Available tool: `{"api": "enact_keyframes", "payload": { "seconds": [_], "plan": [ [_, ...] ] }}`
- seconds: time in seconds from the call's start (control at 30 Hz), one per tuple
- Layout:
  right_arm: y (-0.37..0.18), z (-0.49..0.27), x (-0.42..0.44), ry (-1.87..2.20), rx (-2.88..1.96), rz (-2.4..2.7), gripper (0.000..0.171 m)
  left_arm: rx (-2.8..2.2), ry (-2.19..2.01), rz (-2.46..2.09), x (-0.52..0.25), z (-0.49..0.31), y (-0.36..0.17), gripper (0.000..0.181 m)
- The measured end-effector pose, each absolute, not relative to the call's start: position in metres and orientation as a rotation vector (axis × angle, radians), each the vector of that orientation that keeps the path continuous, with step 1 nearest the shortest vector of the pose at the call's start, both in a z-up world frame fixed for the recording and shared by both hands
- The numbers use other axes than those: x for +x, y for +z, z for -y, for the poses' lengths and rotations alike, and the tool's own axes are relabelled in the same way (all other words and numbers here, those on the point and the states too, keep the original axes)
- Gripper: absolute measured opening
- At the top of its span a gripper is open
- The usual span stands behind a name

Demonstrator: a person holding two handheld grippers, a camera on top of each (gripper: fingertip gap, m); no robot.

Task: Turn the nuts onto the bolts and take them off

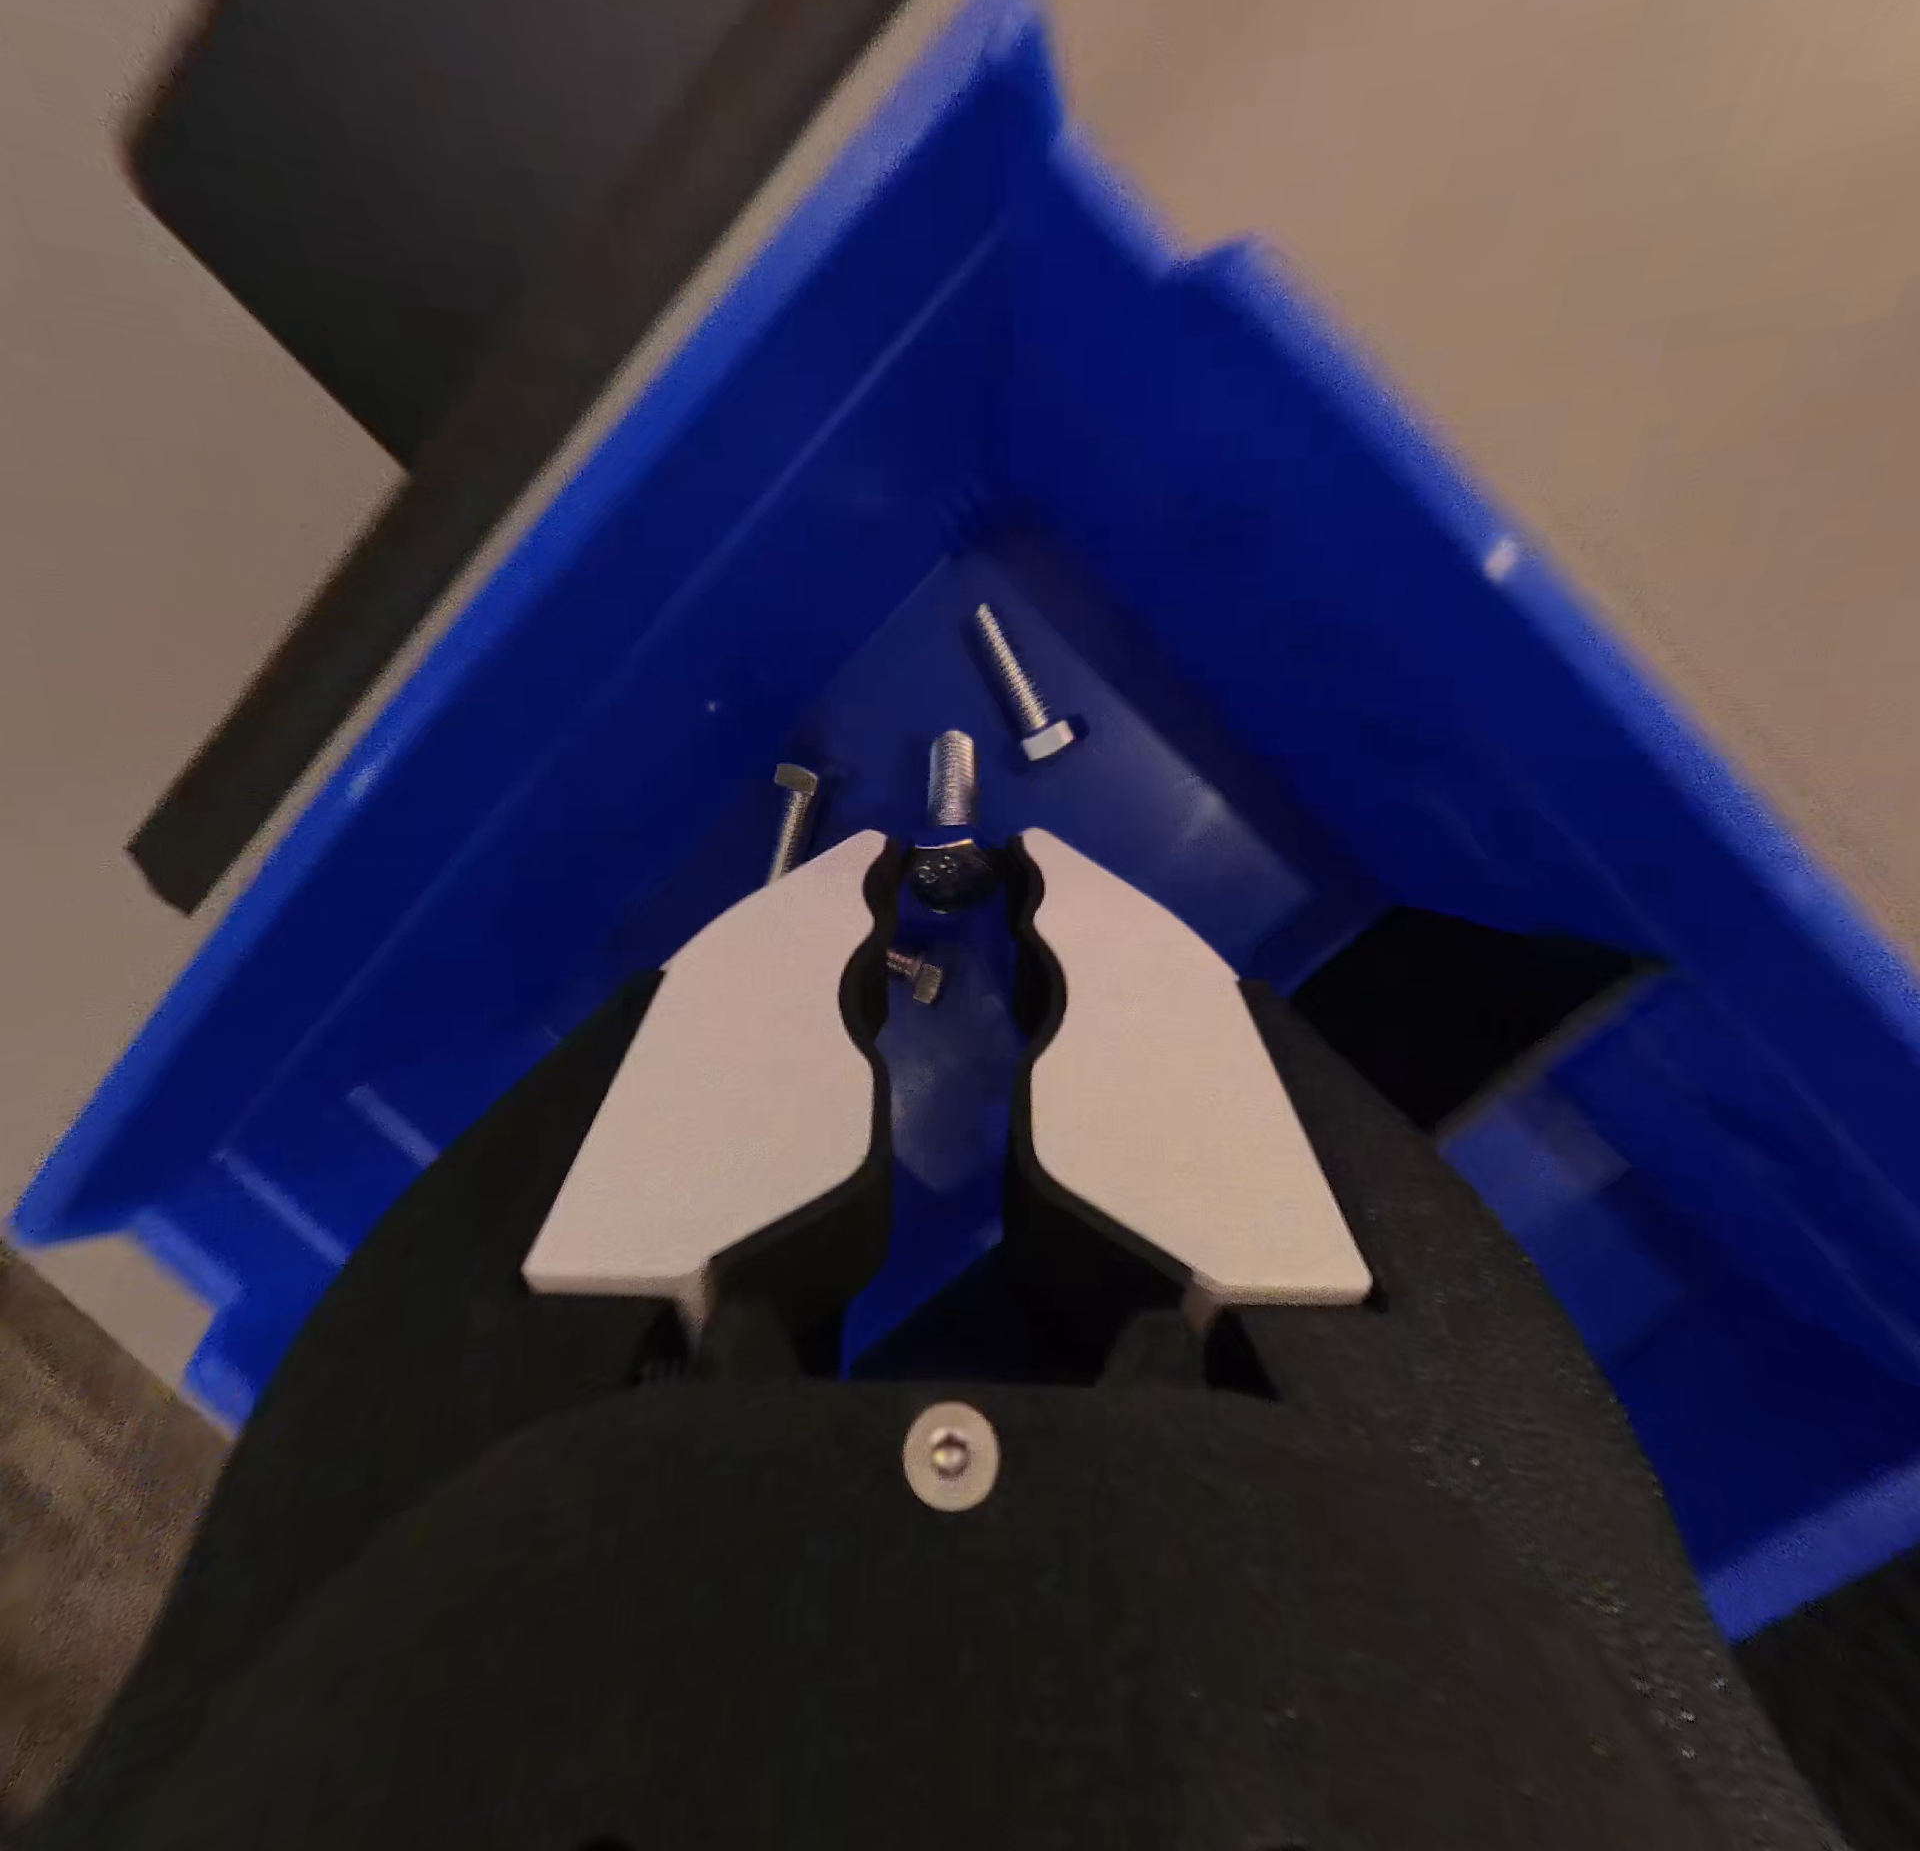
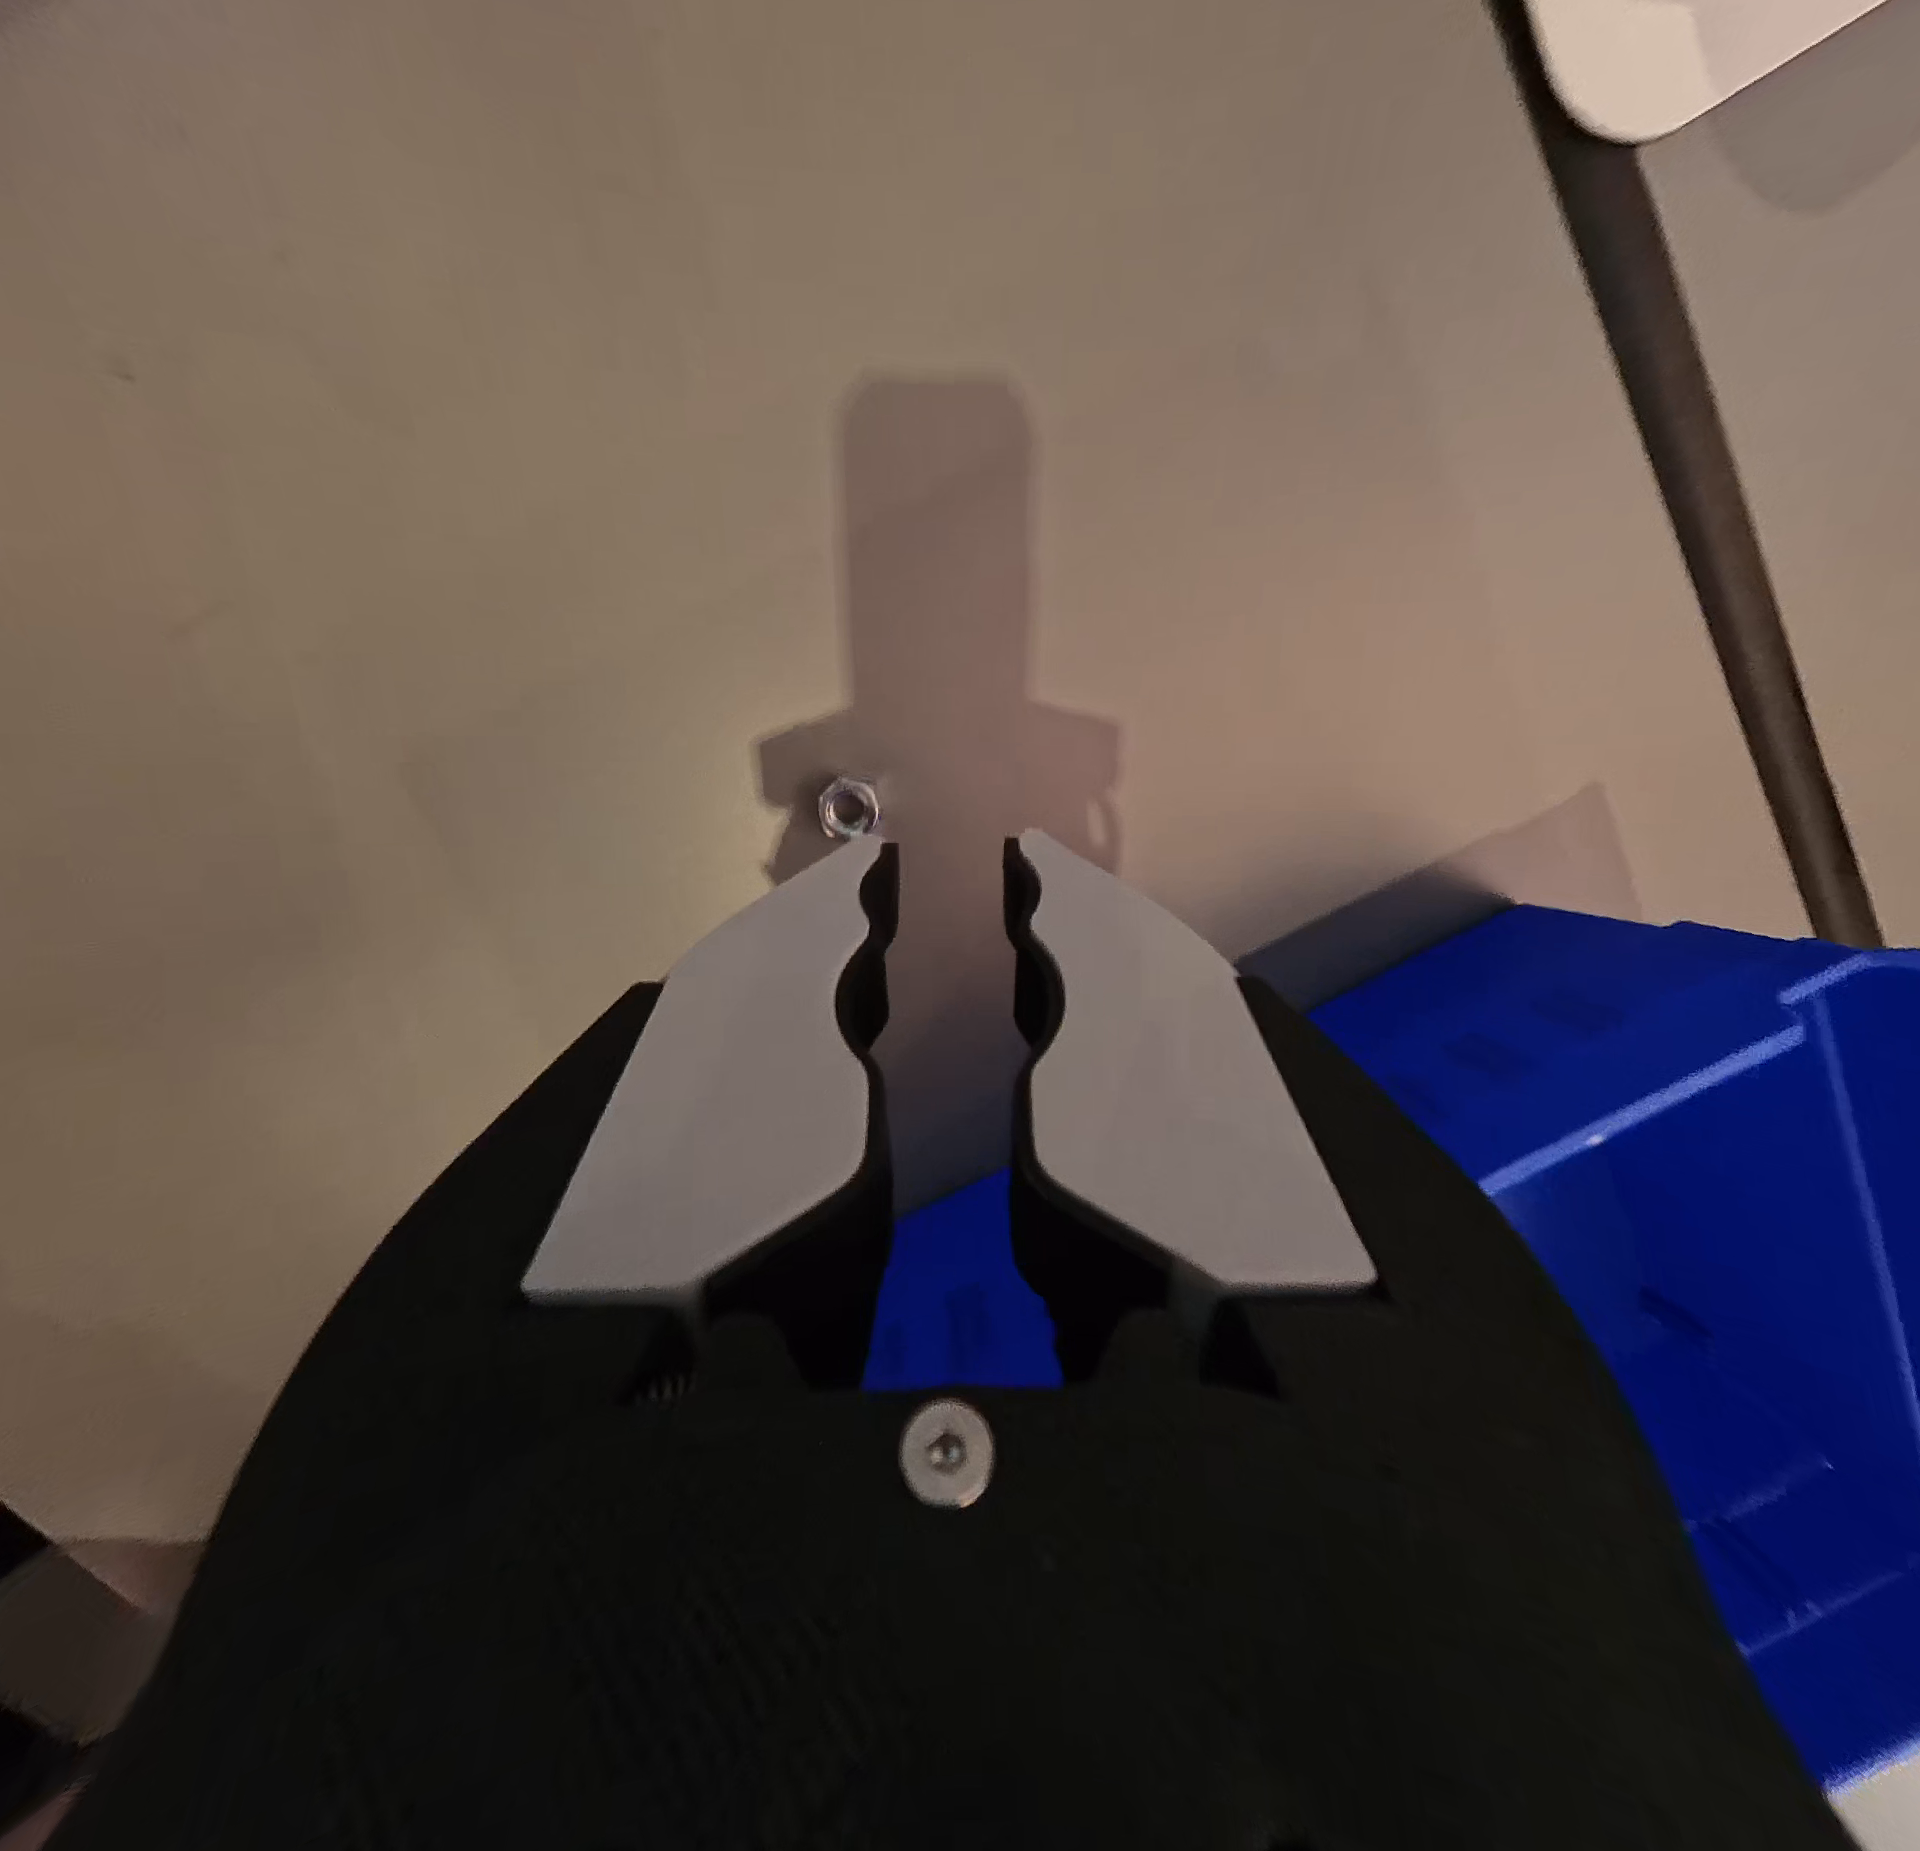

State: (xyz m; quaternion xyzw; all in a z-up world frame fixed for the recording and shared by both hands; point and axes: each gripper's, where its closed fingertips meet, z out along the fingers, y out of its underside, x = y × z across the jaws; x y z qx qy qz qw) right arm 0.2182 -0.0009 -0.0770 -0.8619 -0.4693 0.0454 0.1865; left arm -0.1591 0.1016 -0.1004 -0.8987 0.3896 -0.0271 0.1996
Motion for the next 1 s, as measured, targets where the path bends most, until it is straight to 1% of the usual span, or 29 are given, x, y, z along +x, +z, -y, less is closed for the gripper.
{"api": "enact_keyframes", "payload": {
  "seconds": [0.2,0.27,0.37,0.43,0.47,0.6,0.63,0.67,0.8,0.83,0.87,0.93,1.0],
  "plan": [
    [-0.016,-0.01,0.19,0.261,-2.132,1.167,0.019,-2.127,-0.237,-1.043,-0.109,-0.063,0.011,0.019],
    [0.01,-0.002,0.159,0.442,-1.941,1.156,0.02,-2.025,-0.357,-1.049,-0.082,-0.044,0.039,0.019],
    [0.048,0.027,0.102,0.826,-1.595,1.146,0.025,-1.9,-0.586,-1.095,-0.036,-0.009,0.068,0.019],
    [0.064,0.044,0.081,0.955,-1.423,1.136,0.033,-1.822,-0.679,-1.149,-0.009,0.013,0.079,0.018],
    [0.07,0.049,0.077,0.938,-1.339,1.138,0.034,-1.785,-0.716,-1.179,0.004,0.024,0.084,0.018],
    [0.096,0.064,0.082,0.781,-1.071,1.113,0.029,-1.684,-0.798,-1.279,0.04,0.06,0.093,0.018],
    [0.099,0.07,0.082,0.793,-1.039,1.125,0.025,-1.665,-0.814,-1.29,0.047,0.066,0.095,0.018],
    [0.099,0.074,0.081,0.81,-1.027,1.141,0.025,-1.652,-0.829,-1.307,0.052,0.072,0.096,0.018],
    [0.092,0.082,0.075,0.923,-1.028,1.191,0.032,-1.608,-0.845,-1.343,0.066,0.085,0.102,0.018],
    [0.091,0.082,0.074,0.935,-1.031,1.189,0.031,-1.602,-0.847,-1.346,0.068,0.087,0.103,0.018],
    [0.089,0.081,0.073,0.935,-1.038,1.192,0.031,-1.594,-0.855,-1.347,0.071,0.089,0.104,0.018],
    [0.087,0.082,0.073,0.929,-1.025,1.201,0.019,-1.591,-0.862,-1.36,0.074,0.092,0.104,0.018],
    [0.083,0.085,0.072,0.958,-1.038,1.24,0.013,-1.579,-0.844,-1.359,0.075,0.092,0.105,0.018]
  ]
}}
